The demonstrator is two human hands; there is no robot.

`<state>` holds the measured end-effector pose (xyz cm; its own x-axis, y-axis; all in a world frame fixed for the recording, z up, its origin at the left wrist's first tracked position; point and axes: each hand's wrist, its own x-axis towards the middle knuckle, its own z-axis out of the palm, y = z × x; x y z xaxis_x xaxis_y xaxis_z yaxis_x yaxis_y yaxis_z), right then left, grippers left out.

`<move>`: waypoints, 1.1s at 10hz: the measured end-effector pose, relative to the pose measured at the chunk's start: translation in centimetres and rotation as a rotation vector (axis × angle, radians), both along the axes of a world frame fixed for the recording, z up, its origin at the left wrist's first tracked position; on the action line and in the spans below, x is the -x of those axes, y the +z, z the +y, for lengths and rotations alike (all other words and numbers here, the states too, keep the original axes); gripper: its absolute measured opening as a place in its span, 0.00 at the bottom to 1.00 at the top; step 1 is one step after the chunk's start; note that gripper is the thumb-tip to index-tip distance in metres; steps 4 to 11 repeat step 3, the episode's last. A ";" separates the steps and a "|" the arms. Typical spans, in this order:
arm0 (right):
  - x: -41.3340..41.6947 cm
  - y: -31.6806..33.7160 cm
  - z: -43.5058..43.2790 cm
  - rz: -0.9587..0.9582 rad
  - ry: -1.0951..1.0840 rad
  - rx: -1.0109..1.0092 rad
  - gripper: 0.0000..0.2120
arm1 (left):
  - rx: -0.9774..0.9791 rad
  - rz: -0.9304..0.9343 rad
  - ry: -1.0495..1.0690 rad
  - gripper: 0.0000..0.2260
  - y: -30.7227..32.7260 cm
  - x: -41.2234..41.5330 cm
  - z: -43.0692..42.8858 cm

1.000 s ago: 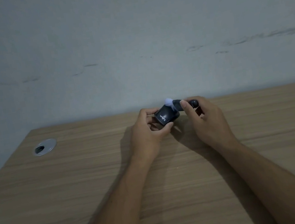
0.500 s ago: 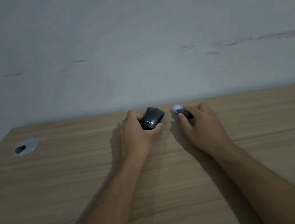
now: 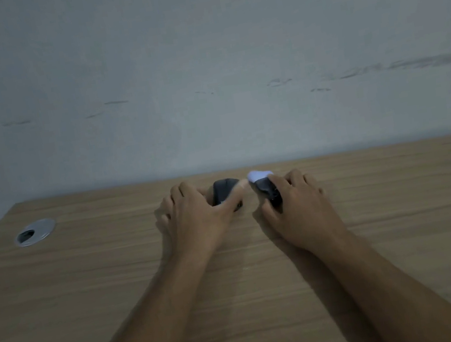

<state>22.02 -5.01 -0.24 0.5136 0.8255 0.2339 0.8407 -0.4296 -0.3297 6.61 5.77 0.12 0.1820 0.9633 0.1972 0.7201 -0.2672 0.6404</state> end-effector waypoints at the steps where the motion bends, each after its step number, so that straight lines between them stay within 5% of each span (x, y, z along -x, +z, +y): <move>1: -0.3 0.6 0.0 0.003 -0.009 0.005 0.23 | -0.074 -0.042 -0.152 0.21 -0.2 1.6 2.0; 3: -0.2 3.1 -0.2 0.036 0.029 0.179 0.31 | -0.232 0.287 -0.321 0.20 -2.7 3.4 4.7; 11: -0.2 3.1 -0.2 0.036 0.029 0.179 0.31 | -0.232 0.287 -0.321 0.20 -2.7 3.4 4.7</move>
